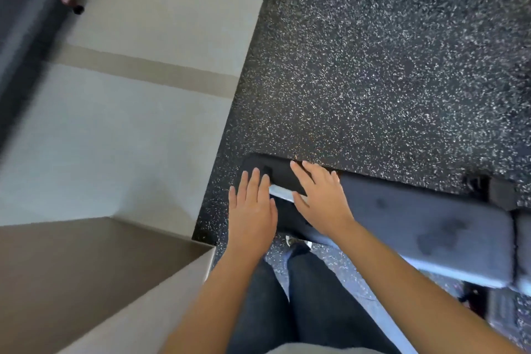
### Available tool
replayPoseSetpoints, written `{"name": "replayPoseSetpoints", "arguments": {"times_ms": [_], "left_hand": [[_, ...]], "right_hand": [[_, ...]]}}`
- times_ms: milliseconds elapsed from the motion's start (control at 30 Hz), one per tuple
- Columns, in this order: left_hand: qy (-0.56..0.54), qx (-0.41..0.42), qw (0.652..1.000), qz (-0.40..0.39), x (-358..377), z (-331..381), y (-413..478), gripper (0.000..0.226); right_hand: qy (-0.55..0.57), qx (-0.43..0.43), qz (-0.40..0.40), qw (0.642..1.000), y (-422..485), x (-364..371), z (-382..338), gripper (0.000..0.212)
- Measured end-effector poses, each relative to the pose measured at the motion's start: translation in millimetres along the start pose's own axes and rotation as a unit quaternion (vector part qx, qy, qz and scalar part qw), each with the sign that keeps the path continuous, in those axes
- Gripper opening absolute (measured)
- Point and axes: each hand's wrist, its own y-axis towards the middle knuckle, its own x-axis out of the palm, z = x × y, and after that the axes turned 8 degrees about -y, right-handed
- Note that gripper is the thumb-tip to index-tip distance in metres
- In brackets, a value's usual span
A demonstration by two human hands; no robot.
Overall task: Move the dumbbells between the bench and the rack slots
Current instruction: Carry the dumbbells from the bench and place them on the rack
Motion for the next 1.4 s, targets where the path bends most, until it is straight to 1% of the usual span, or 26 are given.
{"name": "replayPoseSetpoints", "arguments": {"times_ms": [67, 167, 267, 333, 500, 633, 767, 833, 900, 967, 1033, 1100, 1167, 1200, 1300, 1400], "left_hand": [[0.001, 0.014, 1.0, -0.026, 15.4, -14.1, 15.7, 0.047], [0.021, 0.076, 0.994, -0.074, 49.2, -38.8, 32.2, 0.04], [0.042, 0.099, 0.986, -0.13, 78.5, -64.4, 47.0, 0.056], [0.057, 0.107, 0.981, -0.154, 93.6, -80.9, 57.1, 0.058], [0.08, 0.147, 0.971, -0.173, 130.2, -118.8, 78.3, 0.06], [0.079, 0.172, 0.966, -0.178, 157.6, -133.7, 89.8, 0.062], [0.061, 0.201, 0.965, -0.157, 176.3, -142.4, 94.4, 0.066], [0.056, 0.202, 0.967, -0.148, 182.3, -143.8, 96.9, 0.067], [0.046, 0.201, 0.969, -0.139, 185.8, -144.5, 99.1, 0.062], [0.043, 0.201, 0.969, -0.134, 189.5, -144.5, 102.0, 0.051], [0.036, 0.199, 0.97, -0.135, 192.1, -145.3, 103.7, 0.052], [0.029, 0.197, 0.97, -0.14, 192.5, -145.3, 104.2, 0.063], [0.031, 0.2, 0.968, -0.148, 191.3, -145.2, 103.6, 0.068], [0.035, 0.203, 0.967, -0.151, 190.2, -145.1, 103.0, 0.069], [0.049, 0.206, 0.965, -0.157, 185.9, -144.5, 101.5, 0.07], [0.056, 0.201, 0.966, -0.155, 180.2, -144.6, 100.4, 0.072]], "right_hand": [[0.0, 0.022, -0.015, 1.0, 8.8, 21.5, 2.8, 0.067], [0.014, 0.062, -0.038, 0.997, 18.4, 57.0, 5.4, 0.067], [0.028, 0.108, -0.071, 0.991, 22.4, 93.8, 4.7, 0.061], [0.026, 0.122, -0.098, 0.987, 23.0, 120.0, 4.9, 0.059], [0.027, 0.16, -0.147, 0.976, 35.1, 168.4, 6.3, 0.06], [0.027, 0.185, -0.155, 0.97, 43.6, 200.3, 11.6, 0.06], [0.003, 0.175, -0.146, 0.974, 48.8, 226.9, 14.6, 0.062], [-0.015, 0.155, -0.142, 0.977, 53.9, 234.9, 17.5, 0.064], [-0.02, 0.127, -0.145, 0.981, 60.3, 240.5, 21.5, 0.065], [-0.008, 0.104, -0.129, 0.986, 68.9, 244.0, 26.0, 0.071], [-0.005, 0.076, -0.117, 0.99, 73.8, 249.0, 30.8, 0.073], [0.012, 0.062, -0.147, 0.987, 77.9, 245.1, 33.1, 0.064], [0.029, 0.059, -0.171, 0.983, 81.9, 241.1, 33.7, 0.056], [0.038, 0.063, -0.176, 0.982, 83.4, 238.8, 33.6, 0.054], [0.054, 0.061, -0.229, 0.97, 88.7, 229.6, 30.1, 0.054], [0.092, 0.059, -0.265, 0.958, 85.7, 216.9, 27.2, 0.055]]}}
